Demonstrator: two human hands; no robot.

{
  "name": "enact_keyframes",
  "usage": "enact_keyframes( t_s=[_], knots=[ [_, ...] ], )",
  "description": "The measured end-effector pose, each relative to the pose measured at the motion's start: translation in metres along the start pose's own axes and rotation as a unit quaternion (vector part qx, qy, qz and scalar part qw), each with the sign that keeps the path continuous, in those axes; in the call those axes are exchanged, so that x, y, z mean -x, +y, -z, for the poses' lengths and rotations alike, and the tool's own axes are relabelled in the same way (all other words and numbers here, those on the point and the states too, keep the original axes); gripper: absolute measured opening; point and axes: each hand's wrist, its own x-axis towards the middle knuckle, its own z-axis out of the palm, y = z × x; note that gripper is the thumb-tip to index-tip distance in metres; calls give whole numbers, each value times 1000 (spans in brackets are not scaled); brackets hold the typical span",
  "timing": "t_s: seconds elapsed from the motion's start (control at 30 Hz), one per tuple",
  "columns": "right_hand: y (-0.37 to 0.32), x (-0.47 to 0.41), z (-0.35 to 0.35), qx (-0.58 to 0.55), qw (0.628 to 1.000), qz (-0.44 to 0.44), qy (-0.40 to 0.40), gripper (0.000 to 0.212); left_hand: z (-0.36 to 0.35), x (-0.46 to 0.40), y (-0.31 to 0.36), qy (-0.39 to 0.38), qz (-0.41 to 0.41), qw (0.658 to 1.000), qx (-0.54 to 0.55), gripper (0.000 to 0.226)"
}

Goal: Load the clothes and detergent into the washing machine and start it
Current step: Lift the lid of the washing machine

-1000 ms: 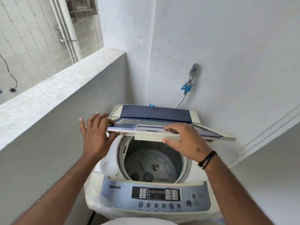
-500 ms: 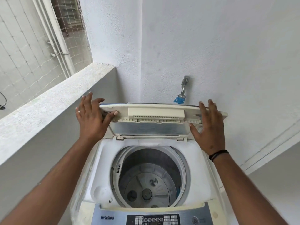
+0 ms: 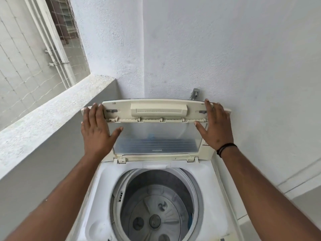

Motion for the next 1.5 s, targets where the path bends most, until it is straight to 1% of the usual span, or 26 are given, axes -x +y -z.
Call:
enact_keyframes(
  t_s=[0.13,0.43,0.53,0.67,0.77,0.83,0.9,0.97,1.03,1.1,1.17,1.23,1.37,1.5],
  knots=[
    [3,-28,-14,-10,1000,-4,-19,82,-2,-28,-8,-25,-15,1000,-2,99],
    [12,-54,-48,7,999,-9,-36,81,-28,-57,-11,-58,3,998,-14,107],
    [14,-56,-54,9,999,-13,-38,81,-38,-60,-10,-54,21,998,-23,110],
    [14,-52,-58,-10,999,-19,-39,81,-46,-57,-10,-47,15,999,-22,111],
    [15,-49,-57,-33,998,-26,-42,82,-48,-50,-7,-33,17,999,-16,109],
    [14,-37,-59,-53,998,-34,-27,82,-52,-31,-3,-33,16,999,3,106],
    [10,-11,-67,-87,994,-63,-8,81,-59,3,-1,-57,33,997,34,105],
    [3,23,-78,-125,986,-110,-12,84,-68,36,0,-103,64,991,53,103],
    [-1,54,-90,-131,981,-134,-38,87,-77,57,-4,-154,91,983,49,101],
    [-1,77,-101,-124,981,-131,-76,89,-81,64,-10,-187,102,976,41,99],
    [1,90,-109,-129,976,-128,-116,90,-82,64,-14,-202,98,974,34,96],
    [7,94,-112,-151,969,-139,-139,89,-81,64,-15,-207,97,973,34,93],
    [17,94,-110,-172,959,-150,-170,89,-77,68,-16,-212,112,970,38,88],
    [9,94,-100,-221,945,-168,-175,89,-72,88,-14,-261,120,956,53,78]
  ],
)
